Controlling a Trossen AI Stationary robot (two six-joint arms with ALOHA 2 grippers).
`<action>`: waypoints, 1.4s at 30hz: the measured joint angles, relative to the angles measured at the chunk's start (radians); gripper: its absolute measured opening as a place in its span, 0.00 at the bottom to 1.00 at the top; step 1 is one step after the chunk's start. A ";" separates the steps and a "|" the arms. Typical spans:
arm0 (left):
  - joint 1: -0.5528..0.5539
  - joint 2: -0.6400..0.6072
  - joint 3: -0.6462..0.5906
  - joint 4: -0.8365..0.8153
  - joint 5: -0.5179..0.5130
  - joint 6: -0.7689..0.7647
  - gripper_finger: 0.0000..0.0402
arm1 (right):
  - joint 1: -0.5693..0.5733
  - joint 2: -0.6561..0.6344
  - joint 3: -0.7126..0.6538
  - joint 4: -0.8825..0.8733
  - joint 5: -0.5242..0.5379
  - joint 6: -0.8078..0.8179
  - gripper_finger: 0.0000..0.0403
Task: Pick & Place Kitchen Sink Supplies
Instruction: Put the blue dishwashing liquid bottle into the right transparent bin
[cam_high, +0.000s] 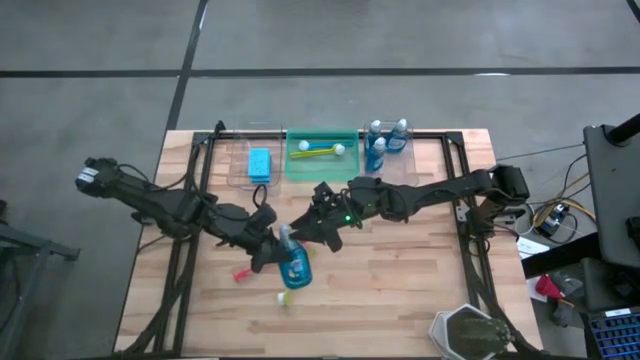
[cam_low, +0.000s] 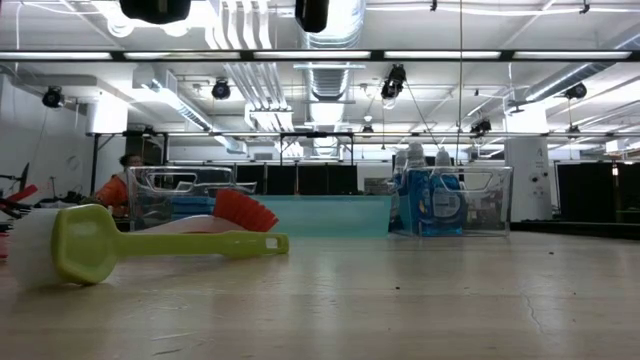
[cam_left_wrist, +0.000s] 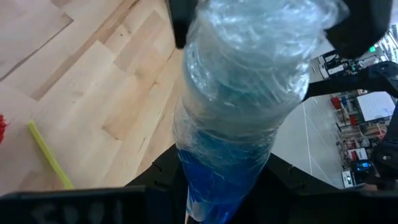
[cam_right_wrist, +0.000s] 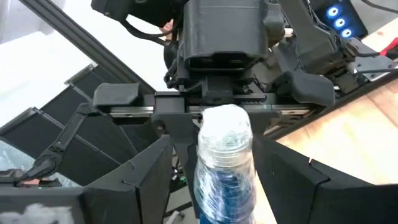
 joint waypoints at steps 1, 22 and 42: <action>0.002 0.000 0.000 0.000 -0.001 0.000 0.32 | 0.000 0.005 0.000 0.002 0.000 -0.001 0.54; 0.044 0.000 0.000 0.005 0.047 -0.018 0.32 | -0.005 0.018 0.000 0.021 0.008 0.028 0.54; 0.058 0.027 0.000 0.083 0.079 -0.031 0.32 | -0.013 0.018 0.000 0.021 0.009 0.036 0.50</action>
